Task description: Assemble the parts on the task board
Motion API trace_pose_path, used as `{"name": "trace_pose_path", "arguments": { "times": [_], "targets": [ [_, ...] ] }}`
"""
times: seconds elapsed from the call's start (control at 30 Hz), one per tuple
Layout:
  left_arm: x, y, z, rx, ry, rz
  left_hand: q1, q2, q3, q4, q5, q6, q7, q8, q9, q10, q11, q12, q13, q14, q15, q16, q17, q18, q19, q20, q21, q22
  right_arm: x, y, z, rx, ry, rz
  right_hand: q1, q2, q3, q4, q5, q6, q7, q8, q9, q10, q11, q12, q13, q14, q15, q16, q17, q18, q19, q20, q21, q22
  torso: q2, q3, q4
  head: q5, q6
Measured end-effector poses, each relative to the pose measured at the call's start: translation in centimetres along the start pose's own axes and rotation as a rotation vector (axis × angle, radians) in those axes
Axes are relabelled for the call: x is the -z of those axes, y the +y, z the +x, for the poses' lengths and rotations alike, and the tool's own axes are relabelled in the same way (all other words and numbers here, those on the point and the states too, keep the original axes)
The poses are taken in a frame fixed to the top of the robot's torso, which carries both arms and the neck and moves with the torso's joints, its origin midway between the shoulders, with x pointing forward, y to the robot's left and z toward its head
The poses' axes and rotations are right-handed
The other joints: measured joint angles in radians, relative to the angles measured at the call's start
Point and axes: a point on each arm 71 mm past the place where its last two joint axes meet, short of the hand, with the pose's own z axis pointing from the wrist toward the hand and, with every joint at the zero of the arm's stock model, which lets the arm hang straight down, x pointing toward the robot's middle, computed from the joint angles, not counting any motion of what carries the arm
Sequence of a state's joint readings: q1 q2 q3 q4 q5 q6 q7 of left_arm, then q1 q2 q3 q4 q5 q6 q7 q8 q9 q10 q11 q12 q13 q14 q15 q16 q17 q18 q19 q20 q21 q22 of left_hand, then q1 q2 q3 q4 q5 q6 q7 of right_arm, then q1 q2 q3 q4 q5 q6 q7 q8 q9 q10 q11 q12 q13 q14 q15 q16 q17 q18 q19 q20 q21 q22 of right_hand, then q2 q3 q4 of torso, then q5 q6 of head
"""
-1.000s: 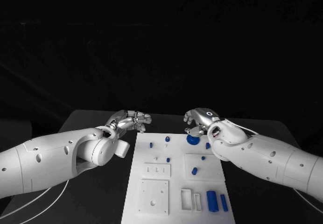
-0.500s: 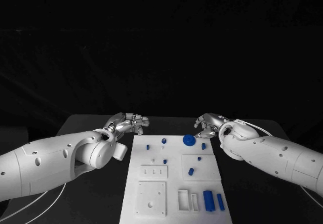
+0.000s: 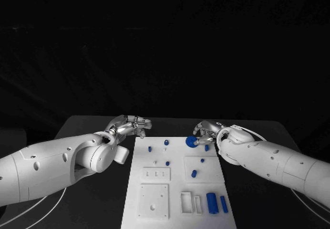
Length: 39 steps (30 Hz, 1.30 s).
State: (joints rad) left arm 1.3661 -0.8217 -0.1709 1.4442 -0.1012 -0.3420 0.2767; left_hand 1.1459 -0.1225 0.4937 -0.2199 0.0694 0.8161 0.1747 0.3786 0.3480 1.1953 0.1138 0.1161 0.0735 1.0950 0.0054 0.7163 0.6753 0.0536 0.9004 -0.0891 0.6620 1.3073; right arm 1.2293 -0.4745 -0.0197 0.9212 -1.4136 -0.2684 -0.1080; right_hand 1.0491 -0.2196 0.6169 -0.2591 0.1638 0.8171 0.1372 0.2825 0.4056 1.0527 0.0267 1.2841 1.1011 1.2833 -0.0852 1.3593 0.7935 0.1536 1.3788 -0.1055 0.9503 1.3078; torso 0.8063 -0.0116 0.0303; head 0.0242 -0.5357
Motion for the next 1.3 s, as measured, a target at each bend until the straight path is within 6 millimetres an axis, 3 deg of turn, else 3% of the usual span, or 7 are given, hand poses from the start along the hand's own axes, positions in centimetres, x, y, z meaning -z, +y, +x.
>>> {"name": "trace_pose_path", "arguments": {
  "times": [0.63,0.73,0.9,0.97,1.3],
  "targets": [
    [0.11,-0.05,0.22,0.004,0.01,0.0,0.0,0.0,0.0,0.0,0.0,0.0,0.0,0.0,0.0,0.0,-0.001,0.0,0.0,0.0,0.0,0.0,0.0,0.0,0.0,0.0,0.002,0.001,-0.35,0.24,0.83,-0.004,0.016,0.002,-0.005,0.005,-0.006,-0.006,-0.004,-0.001,-0.002,0.002,0.004,0.007,0.0,0.0,0.011,0.0,0.0,0.0,0.011,-0.01,-0.005,-0.006,0.017,0.0,0.001,-0.0012,0.0001,0.004,-0.013],
    [0.15,-0.06,0.22,0.004,0.011,0.0,0.0,0.0,0.0,0.0,0.0,0.0,0.0,0.0,0.0,0.0,-0.001,0.0,0.0,0.0,0.0,0.0,0.0,0.0,0.0,0.0,0.004,0.001,-0.38,0.19,0.91,-0.004,0.018,0.004,-0.005,0.014,-0.006,-0.006,-0.006,-0.001,-0.002,0.005,0.004,0.007,0.0,0.0,0.012,0.0,0.0,0.0,0.013,-0.01,-0.005,-0.006,0.021,0.0,0.001,-0.0007,-0.0003,0.006,-0.015],
    [0.2,-0.09,0.32,0.005,0.014,0.001,0.0,0.0,0.0,0.0,0.0,0.0,0.0,0.0,0.001,0.0,-0.001,0.0,0.0,0.0,0.0,0.0,0.0,0.0,0.0,0.0,0.004,0.001,-0.48,0.24,0.92,-0.003,0.018,0.006,-0.004,0.015,-0.006,-0.006,-0.01,0.004,-0.007,0.01,0.006,0.008,0.0,0.0,0.013,0.0,0.0,0.0,0.015,-0.01,-0.005,-0.006,0.022,0.0,0.001,0.0005,-0.0007,0.007,-0.017],
    [0.23,-0.1,0.35,0.006,0.015,0.001,0.0,0.0,0.0,0.0,0.0,0.0,0.0,0.0,0.001,-0.001,-0.002,0.0,0.0,0.0,0.0,0.0,-0.001,0.0,0.0,0.0,0.004,0.001,-0.52,0.22,0.91,-0.002,0.018,0.007,-0.003,0.029,0.002,-0.004,-0.021,0.009,-0.012,0.015,0.008,0.008,0.0,0.0,0.014,0.0,0.0,0.0,0.017,-0.01,-0.005,-0.006,0.028,0.0,0.001,0.0005,-0.0007,0.008,-0.018],
    [0.18,-0.12,0.45,0.006,0.017,0.001,0.0,0.0,0.0,0.0,0.0,0.0,0.0,0.0,0.001,-0.002,-0.002,0.0,0.0,0.0,0.0,0.0,-0.001,0.0,-0.001,0.002,0.004,0.0,-0.61,0.47,1.09,0.005,0.022,0.002,-0.01,0.045,0.023,0.008,-0.055,0.035,-0.038,0.034,0.015,0.018,-0.004,0.0,0.021,0.0,0.0,0.0,0.026,-0.015,-0.013,-0.006,0.041,0.0,0.002,0.0018,-0.0023,0.009,-0.024]
  ]
}}
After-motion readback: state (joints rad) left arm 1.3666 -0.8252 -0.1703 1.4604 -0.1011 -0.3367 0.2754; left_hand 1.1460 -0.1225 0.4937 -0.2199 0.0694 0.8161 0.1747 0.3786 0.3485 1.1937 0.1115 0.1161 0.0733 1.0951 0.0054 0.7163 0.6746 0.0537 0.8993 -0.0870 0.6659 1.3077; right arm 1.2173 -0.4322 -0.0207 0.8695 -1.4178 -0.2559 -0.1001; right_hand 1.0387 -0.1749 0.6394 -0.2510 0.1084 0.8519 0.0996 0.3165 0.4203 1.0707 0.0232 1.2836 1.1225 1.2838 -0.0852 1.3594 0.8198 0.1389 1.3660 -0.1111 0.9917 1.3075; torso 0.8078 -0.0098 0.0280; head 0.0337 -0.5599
